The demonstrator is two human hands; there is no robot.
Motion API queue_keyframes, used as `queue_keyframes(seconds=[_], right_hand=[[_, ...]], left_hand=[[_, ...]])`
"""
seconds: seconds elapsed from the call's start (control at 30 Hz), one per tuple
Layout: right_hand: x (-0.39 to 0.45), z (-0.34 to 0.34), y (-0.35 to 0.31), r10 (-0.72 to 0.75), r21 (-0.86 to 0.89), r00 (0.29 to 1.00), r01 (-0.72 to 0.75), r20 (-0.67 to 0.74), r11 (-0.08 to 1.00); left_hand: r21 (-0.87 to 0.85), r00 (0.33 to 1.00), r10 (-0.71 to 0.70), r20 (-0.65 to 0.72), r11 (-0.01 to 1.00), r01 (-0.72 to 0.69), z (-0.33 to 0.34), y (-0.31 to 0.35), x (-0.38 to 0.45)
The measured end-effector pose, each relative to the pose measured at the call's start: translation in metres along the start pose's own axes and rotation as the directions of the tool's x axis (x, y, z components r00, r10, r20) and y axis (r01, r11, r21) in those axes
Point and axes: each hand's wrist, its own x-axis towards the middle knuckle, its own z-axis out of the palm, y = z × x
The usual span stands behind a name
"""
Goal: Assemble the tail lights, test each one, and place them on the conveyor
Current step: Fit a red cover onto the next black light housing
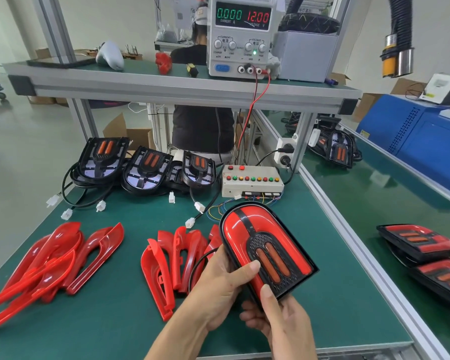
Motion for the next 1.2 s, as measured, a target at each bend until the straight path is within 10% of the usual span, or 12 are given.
queue_keyframes(seconds=[0.3,0.47,0.73,0.93,1.2], right_hand=[[-0.001,-0.005,-0.002,0.015,0.015,0.999,-0.015,-0.029,1.0],[0.004,-0.026,-0.008,0.103,0.173,0.99,-0.086,-0.092,0.981],[0.015,-0.089,-0.012,0.293,0.24,0.921,-0.233,-0.255,0.942],[0.017,-0.09,-0.018,0.332,0.181,0.92,-0.298,-0.209,0.937],[0.016,-0.091,-0.031,0.278,-0.188,0.943,-0.311,-0.182,0.932]], left_hand=[[-0.009,0.999,-0.024,-0.031,1.0,0.024,0.006,-0.003,0.0],[0.268,0.99,-0.012,-0.142,0.962,0.05,0.013,-0.005,-0.012],[0.788,0.7,0.562,-0.441,0.616,0.001,-0.029,0.009,-0.053],[0.904,0.822,0.502,-0.271,0.426,0.038,-0.023,0.021,-0.008],[0.979,0.986,0.056,-0.157,-0.126,0.163,0.027,-0.013,0.122]])
